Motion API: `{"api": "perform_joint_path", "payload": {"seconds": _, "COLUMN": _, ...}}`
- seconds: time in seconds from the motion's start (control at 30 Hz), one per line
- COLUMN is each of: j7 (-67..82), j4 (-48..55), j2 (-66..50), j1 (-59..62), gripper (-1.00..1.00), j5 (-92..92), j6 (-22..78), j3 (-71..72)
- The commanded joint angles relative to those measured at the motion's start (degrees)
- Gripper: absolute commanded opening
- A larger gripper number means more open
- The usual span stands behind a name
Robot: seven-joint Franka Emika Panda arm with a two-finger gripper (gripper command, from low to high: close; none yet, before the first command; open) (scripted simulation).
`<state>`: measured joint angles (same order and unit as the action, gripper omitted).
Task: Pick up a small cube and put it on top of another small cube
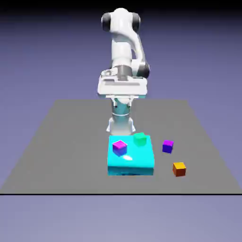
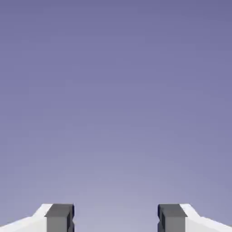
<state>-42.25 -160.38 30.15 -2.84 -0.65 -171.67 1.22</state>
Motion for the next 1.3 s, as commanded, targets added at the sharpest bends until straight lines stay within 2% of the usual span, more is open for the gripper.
{"api": "perform_joint_path", "payload": {"seconds": 0.0, "j7": 0.17, "j4": 0.52, "j2": -2.08, "j1": -1.79, "gripper": 0.00, "j5": -0.54, "j6": 1.94, "j3": 1.01}}
{"api": "perform_joint_path", "payload": {"seconds": 0.57, "j7": 2.98, "j4": 9.07, "j2": -36.39, "j1": -31.33, "gripper": 0.00, "j5": -9.49, "j6": 33.93, "j3": 17.77}}
{"api": "perform_joint_path", "payload": {"seconds": 0.8, "j7": -3.24, "j4": 8.37, "j2": -47.62, "j1": -34.45, "gripper": 0.00, "j5": -18.20, "j6": 22.84, "j3": 11.84}}
{"api": "perform_joint_path", "payload": {"seconds": 0.83, "j7": -3.24, "j4": 8.37, "j2": -47.62, "j1": -34.45, "gripper": -1.00, "j5": -18.20, "j6": 22.84, "j3": 11.84}}
{"api": "perform_joint_path", "payload": {"seconds": 1.03, "j7": 2.51, "j4": 9.02, "j2": -37.24, "j1": -31.57, "gripper": -1.00, "j5": -10.15, "j6": 33.09, "j3": 17.32}}
{"api": "perform_joint_path", "payload": {"seconds": 1.27, "j7": 10.96, "j4": 14.68, "j2": -28.01, "j1": -19.13, "gripper": -1.00, "j5": -9.74, "j6": 46.94, "j3": 4.08}}
